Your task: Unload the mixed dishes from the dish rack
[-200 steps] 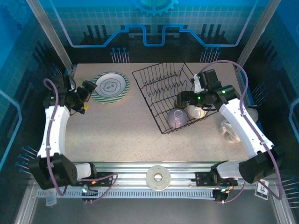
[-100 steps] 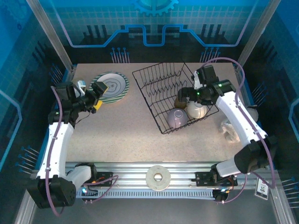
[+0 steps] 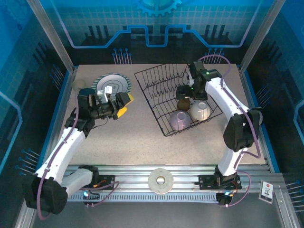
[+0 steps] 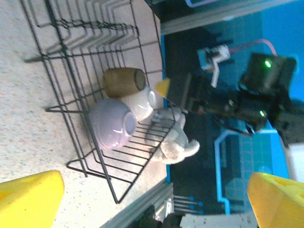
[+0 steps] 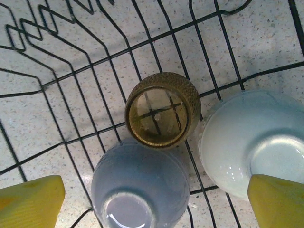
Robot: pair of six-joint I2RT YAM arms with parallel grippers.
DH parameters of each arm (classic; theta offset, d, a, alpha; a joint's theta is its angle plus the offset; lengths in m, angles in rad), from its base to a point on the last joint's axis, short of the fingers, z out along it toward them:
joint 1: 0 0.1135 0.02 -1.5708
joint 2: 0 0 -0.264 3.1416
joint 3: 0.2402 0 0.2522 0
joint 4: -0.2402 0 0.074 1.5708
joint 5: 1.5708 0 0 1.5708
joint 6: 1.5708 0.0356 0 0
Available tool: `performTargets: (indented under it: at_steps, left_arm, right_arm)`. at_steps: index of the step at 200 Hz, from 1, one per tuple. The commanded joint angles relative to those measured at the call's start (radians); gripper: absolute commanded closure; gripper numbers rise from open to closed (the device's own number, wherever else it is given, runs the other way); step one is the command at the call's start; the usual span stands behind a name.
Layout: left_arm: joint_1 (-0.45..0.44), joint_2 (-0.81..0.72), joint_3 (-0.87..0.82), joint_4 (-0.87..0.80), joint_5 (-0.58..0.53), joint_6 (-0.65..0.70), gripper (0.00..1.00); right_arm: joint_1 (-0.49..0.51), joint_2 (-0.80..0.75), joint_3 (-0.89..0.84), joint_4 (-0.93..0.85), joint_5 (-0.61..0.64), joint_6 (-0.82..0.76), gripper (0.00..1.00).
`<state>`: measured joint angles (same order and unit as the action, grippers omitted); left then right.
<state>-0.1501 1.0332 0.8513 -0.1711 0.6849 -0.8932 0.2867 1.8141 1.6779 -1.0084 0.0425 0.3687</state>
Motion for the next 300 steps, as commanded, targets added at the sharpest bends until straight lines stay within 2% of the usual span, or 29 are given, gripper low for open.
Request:
performTargets:
  at_steps: [1, 40, 65, 91, 113, 135, 189, 246, 300]
  left_arm:
    - [-0.048, -0.032, -0.019, 0.110, 0.080, -0.022, 0.01]
    - [-0.058, -0.016, -0.046, 0.171, 0.018, -0.010, 0.01]
    - [-0.065, 0.001, -0.043, 0.226, -0.031, -0.095, 0.01]
    - [-0.069, -0.027, -0.077, 0.232, -0.063, -0.101, 0.01]
    - [-0.069, -0.056, -0.097, 0.203, -0.093, -0.080, 0.01]
    - [-0.069, -0.041, -0.122, 0.260, -0.082, -0.125, 0.01]
    - [-0.071, -0.032, -0.108, 0.242, -0.077, -0.121, 0.01]
    - [-0.070, -0.034, -0.103, 0.225, -0.069, -0.101, 0.01]
    - [-0.071, 0.040, -0.073, 0.299, -0.027, -0.119, 0.01]
  right_arm:
    - [-0.007, 0.055, 0.059, -0.037, 0.015, 0.007, 0.01]
    - [-0.030, 0.180, 0.135, -0.049, -0.013, -0.029, 0.04]
    - [-0.037, 0.233, 0.177, -0.078, -0.023, -0.050, 0.06]
    - [-0.049, 0.274, 0.175, -0.081, -0.030, -0.040, 0.14]
    - [-0.048, 0.293, 0.179, -0.081, -0.043, -0.043, 0.16]
    - [-0.046, 0.307, 0.190, -0.085, -0.050, -0.039, 0.23]
    - [-0.025, 0.298, 0.163, -0.068, -0.063, -0.009, 0.32]
    - [-0.024, 0.222, 0.165, -0.036, -0.091, 0.032, 0.51]
    - [-0.066, 0.115, 0.132, 0.031, -0.245, 0.092, 0.56]
